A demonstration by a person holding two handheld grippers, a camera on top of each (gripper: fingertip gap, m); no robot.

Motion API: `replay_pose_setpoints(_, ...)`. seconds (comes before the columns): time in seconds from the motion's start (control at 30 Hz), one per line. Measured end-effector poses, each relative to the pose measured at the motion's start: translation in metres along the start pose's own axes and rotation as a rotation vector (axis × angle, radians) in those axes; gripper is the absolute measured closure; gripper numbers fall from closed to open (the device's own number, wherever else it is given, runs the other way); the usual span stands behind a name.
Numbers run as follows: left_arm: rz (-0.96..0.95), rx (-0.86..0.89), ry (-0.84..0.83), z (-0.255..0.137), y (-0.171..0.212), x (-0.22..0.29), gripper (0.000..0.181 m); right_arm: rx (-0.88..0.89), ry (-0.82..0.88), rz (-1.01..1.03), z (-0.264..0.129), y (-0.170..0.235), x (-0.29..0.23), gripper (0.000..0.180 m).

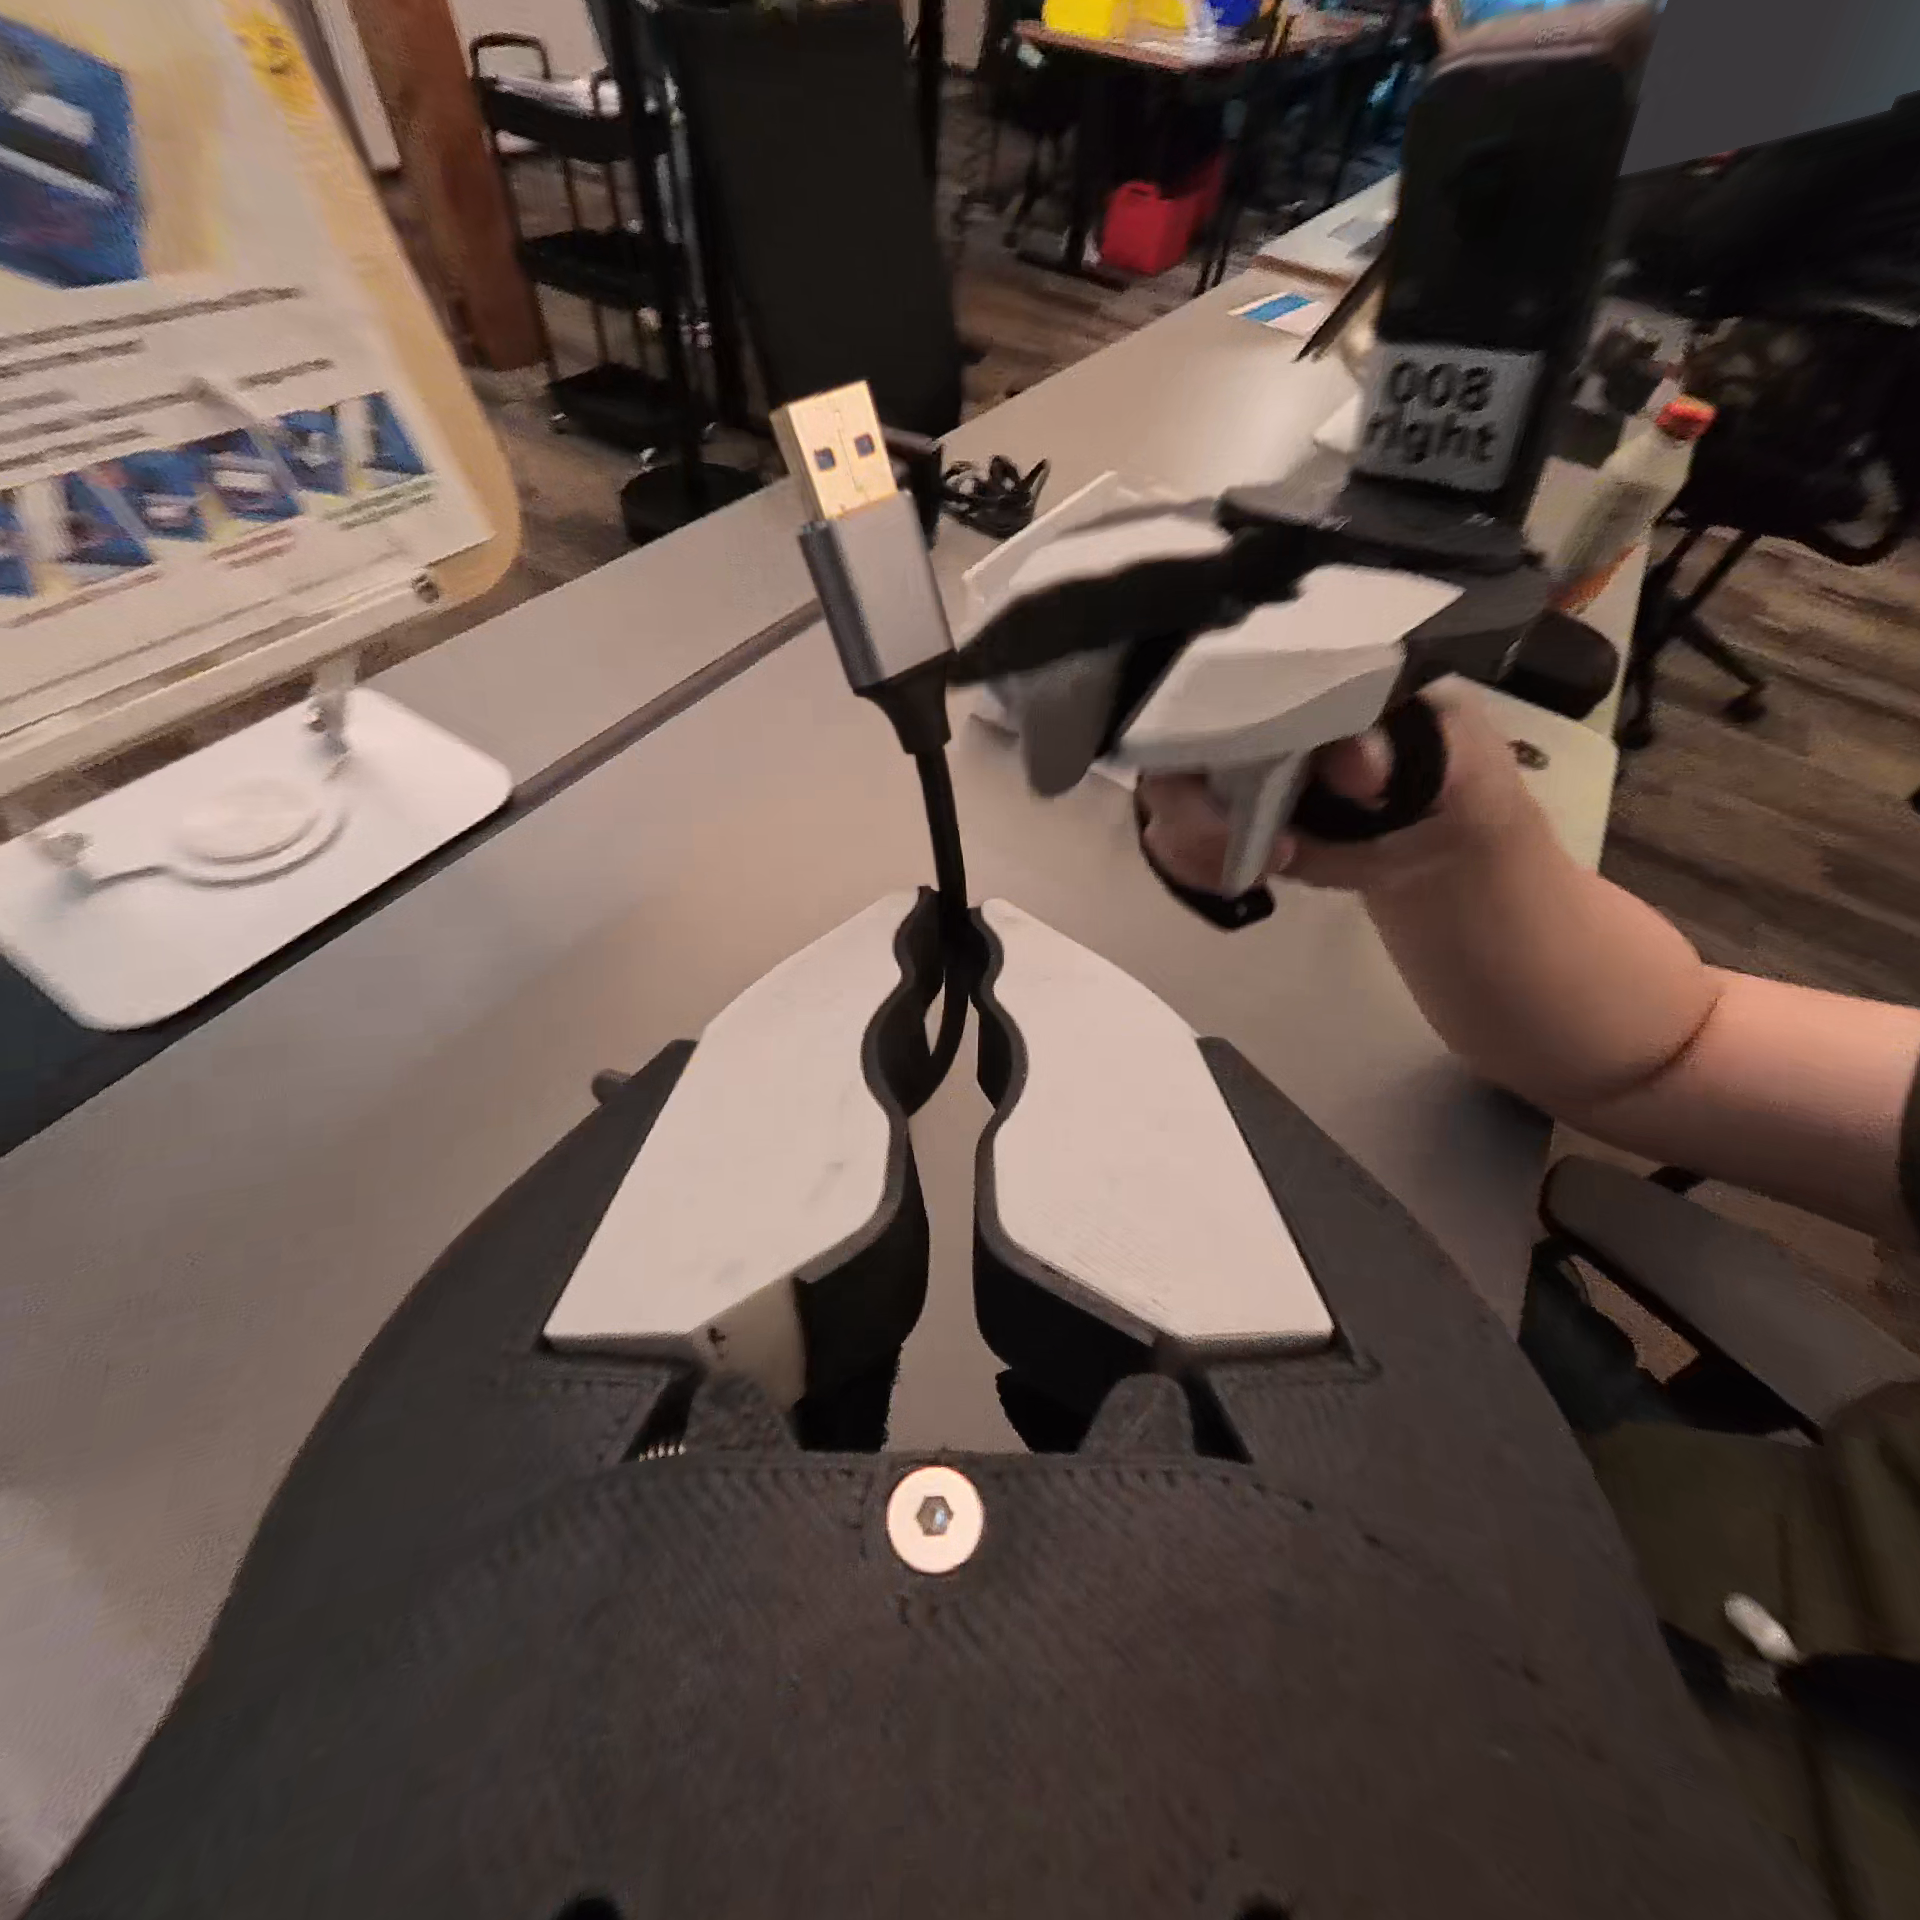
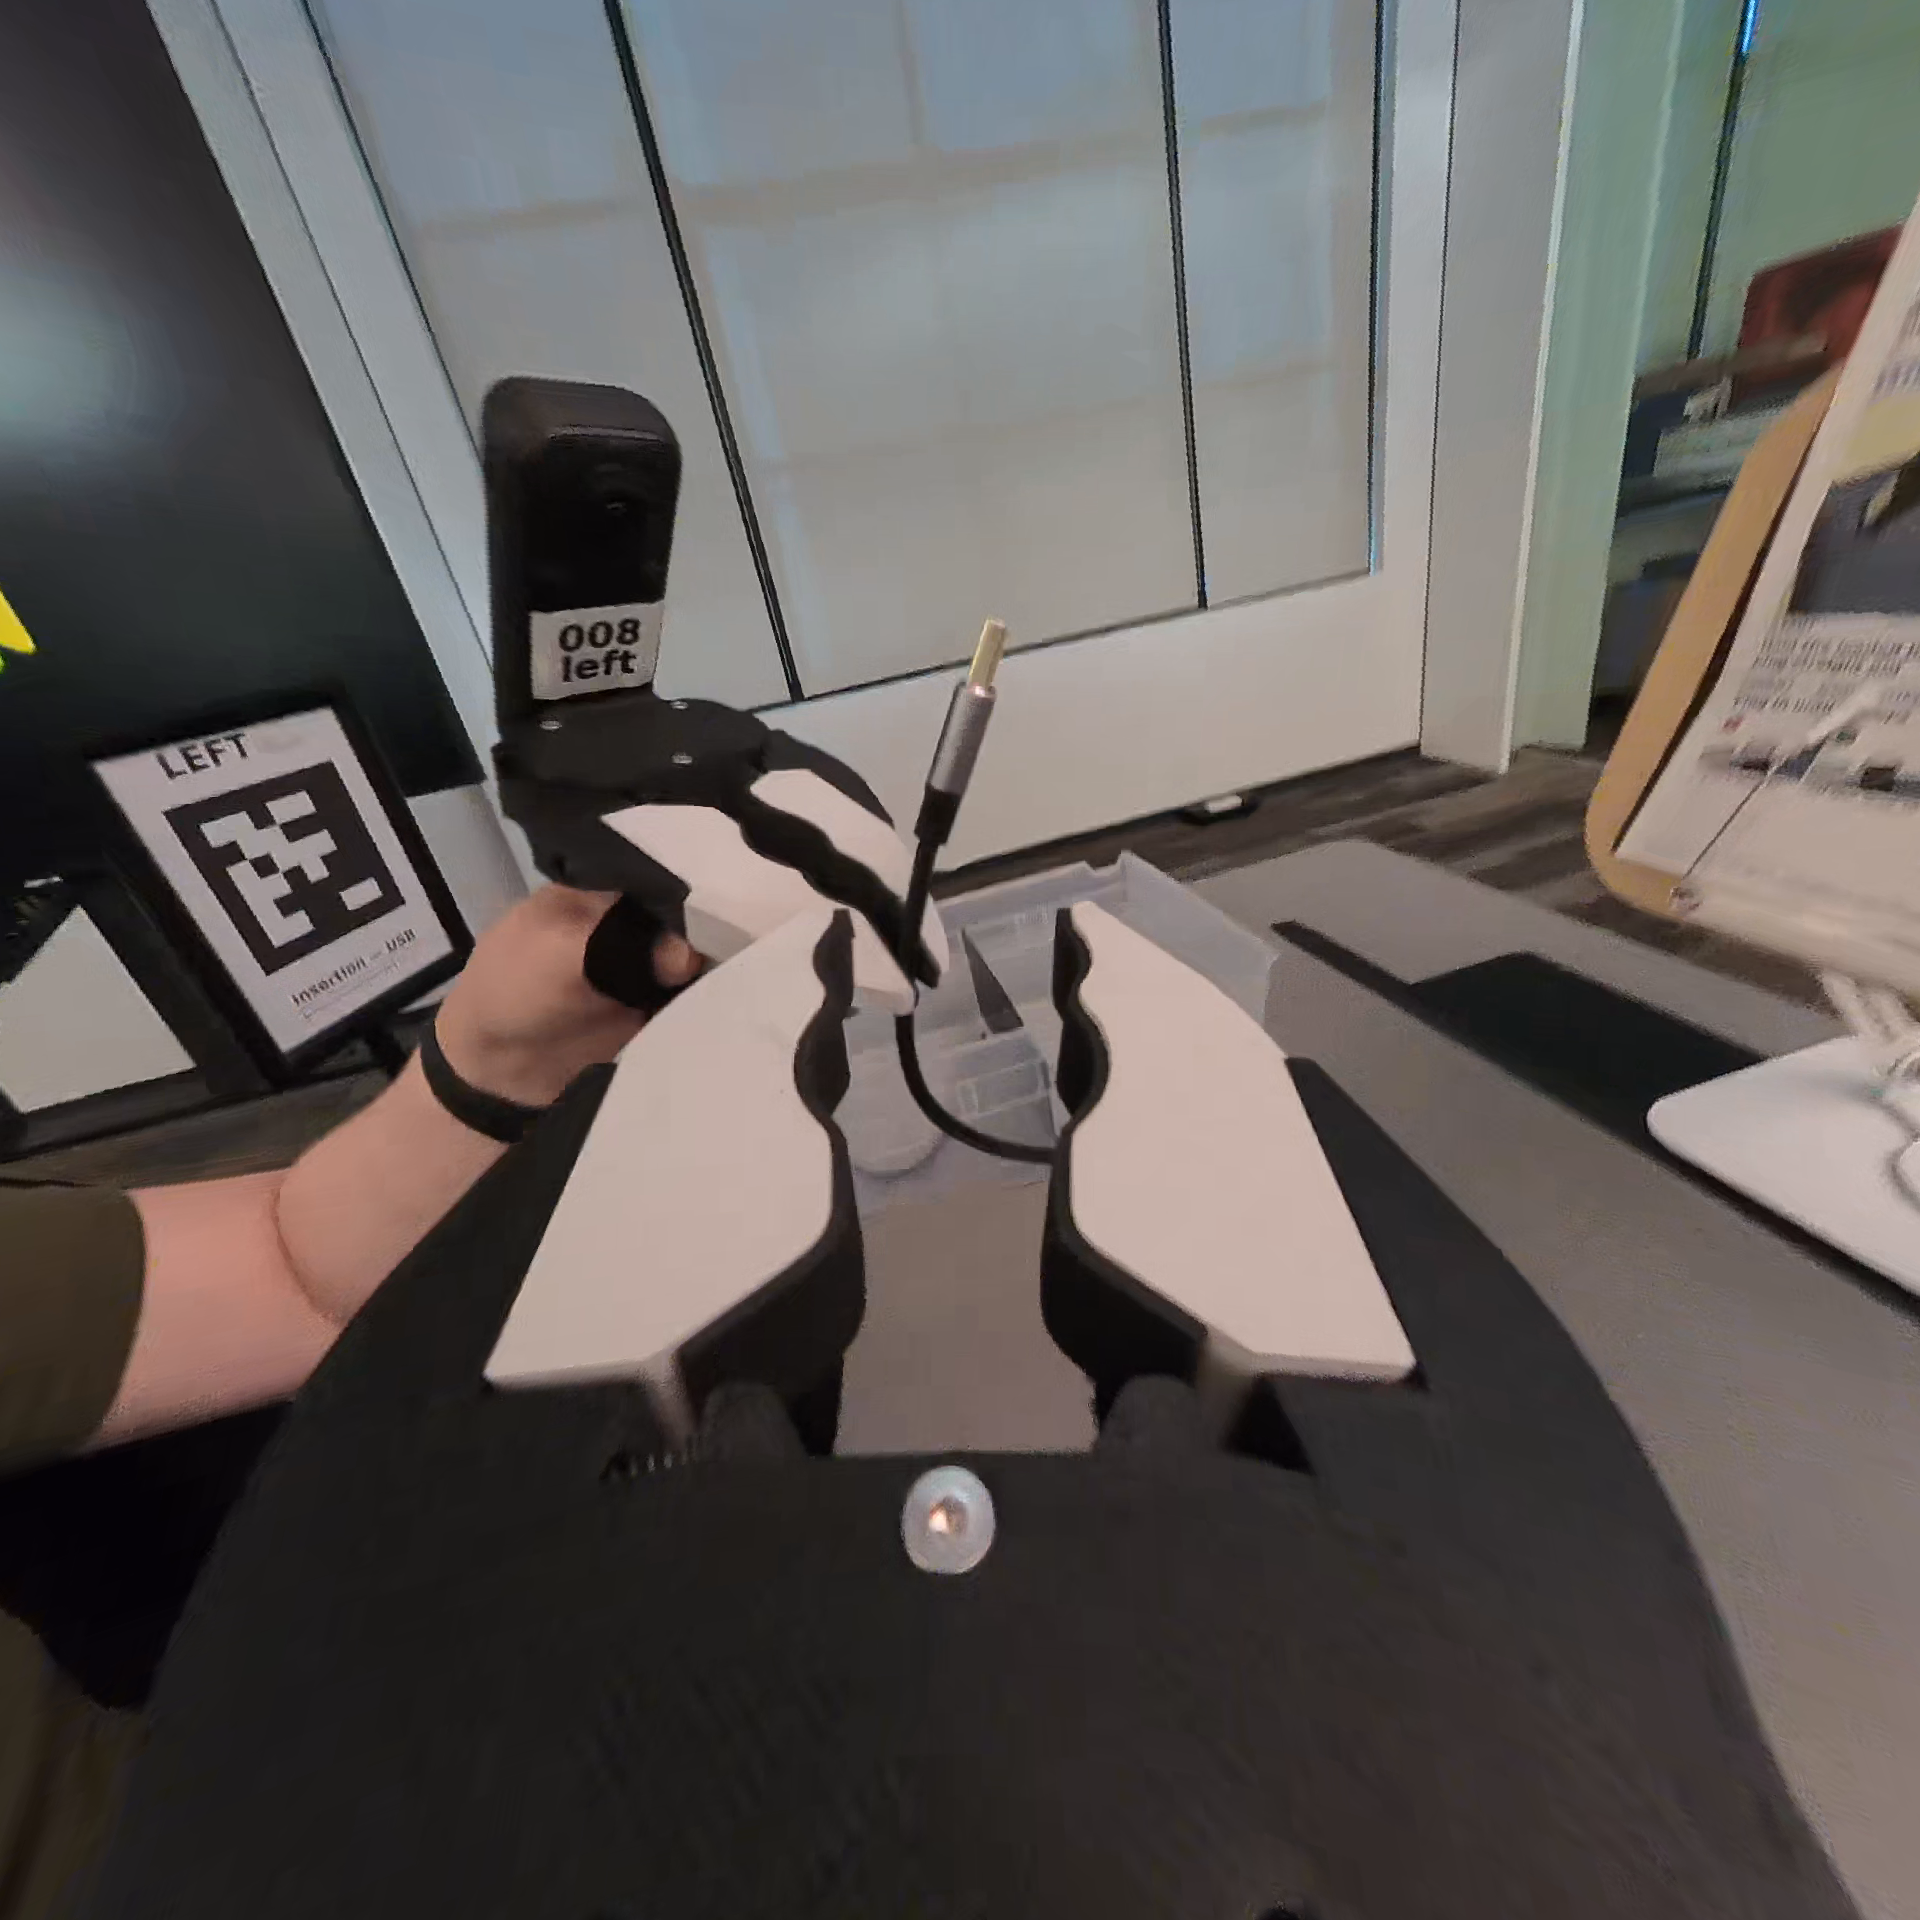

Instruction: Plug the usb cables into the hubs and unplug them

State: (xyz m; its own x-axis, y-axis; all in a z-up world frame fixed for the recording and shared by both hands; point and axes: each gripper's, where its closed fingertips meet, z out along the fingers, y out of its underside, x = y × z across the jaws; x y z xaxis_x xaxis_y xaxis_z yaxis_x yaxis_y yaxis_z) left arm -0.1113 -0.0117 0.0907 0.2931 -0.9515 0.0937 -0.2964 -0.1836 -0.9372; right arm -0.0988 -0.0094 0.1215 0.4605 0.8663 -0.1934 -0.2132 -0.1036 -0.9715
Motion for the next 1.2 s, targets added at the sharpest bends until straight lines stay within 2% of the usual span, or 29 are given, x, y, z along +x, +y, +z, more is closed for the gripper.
replay_pose_setpoints(0.1, -0.007, 0.007, 0.093, 0.032, 0.005, 0.012, 0.178, -0.116, -0.018, 0.037, 0.000, 0.021, 0.012, 0.149)
replay_pose_setpoints(0.17, 0.000, 0.045, 0.136, 0.047, 0.005, 0.015, 0.178, -0.157, -0.066, 0.014, -0.006, 0.025, 0.014, 0.175)
replay_pose_setpoints(0.23, -0.022, 0.058, 0.168, 0.059, 0.011, 0.013, 0.178, -0.239, -0.049, -0.029, -0.013, 0.032, 0.024, 0.176)
replay_pose_setpoints(0.27, -0.046, 0.057, 0.175, 0.063, 0.015, 0.009, 0.169, -0.298, -0.005, -0.074, -0.018, 0.037, 0.033, 0.176)
replay_pose_setpoints(0.3, -0.069, 0.064, 0.179, 0.065, 0.018, 0.005, 0.150, -0.365, 0.066, -0.148, -0.024, 0.043, 0.046, 0.176)
replay_pose_setpoints(0.33, -0.088, 0.071, 0.189, 0.064, 0.021, 0.001, 0.144, -0.431, 0.108, -0.212, -0.032, 0.048, 0.055, 0.176)
replay_pose_setpoints(0.47, -0.159, 0.030, 0.163, 0.045, 0.048, -0.017, 0.145, -0.893, 0.178, -0.350, -0.083, 0.096, 0.075, 0.176)
replay_pose_setpoints(0.53, -0.161, 0.034, 0.119, 0.027, 0.057, -0.025, 0.145, -1.140, 0.066, -0.453, -0.113, 0.135, 0.071, 0.176)
replay_pose_setpoints(0.6, -0.142, 0.048, 0.049, 0.005, 0.061, -0.035, 0.147, -1.315, -0.074, -0.396, -0.132, 0.175, 0.063, 0.175)
replay_pose_setpoints(0.7, -0.042, 0.022, -0.115, -0.041, 0.065, -0.060, 0.146, -1.485, -0.124, -0.249, -0.139, 0.218, 0.068, 0.175)
replay_pose_setpoints(0.77, 0.081, -0.010, -0.224, -0.076, 0.074, -0.080, 0.137, -1.522, -0.178, -0.200, -0.140, 0.239, 0.067, 0.175)
replay_pose_setpoints(0.87, 0.332, -0.117, -0.360, -0.123, 0.102, -0.117, 0.139, -1.512, -0.245, -0.127, -0.135, 0.255, 0.062, 0.171)
replay_pose_setpoints(1.03, 0.539, -0.438, -0.291, -0.163, 0.173, -0.161, 0.145, -1.446, -0.260, -0.064, -0.128, 0.243, 0.058, 0.164)
replay_pose_setpoints(1.2, 0.541, -0.754, -0.078, -0.163, 0.234, -0.170, 0.150, -1.247, -0.210, -0.225, -0.112, 0.197, 0.059, 0.164)
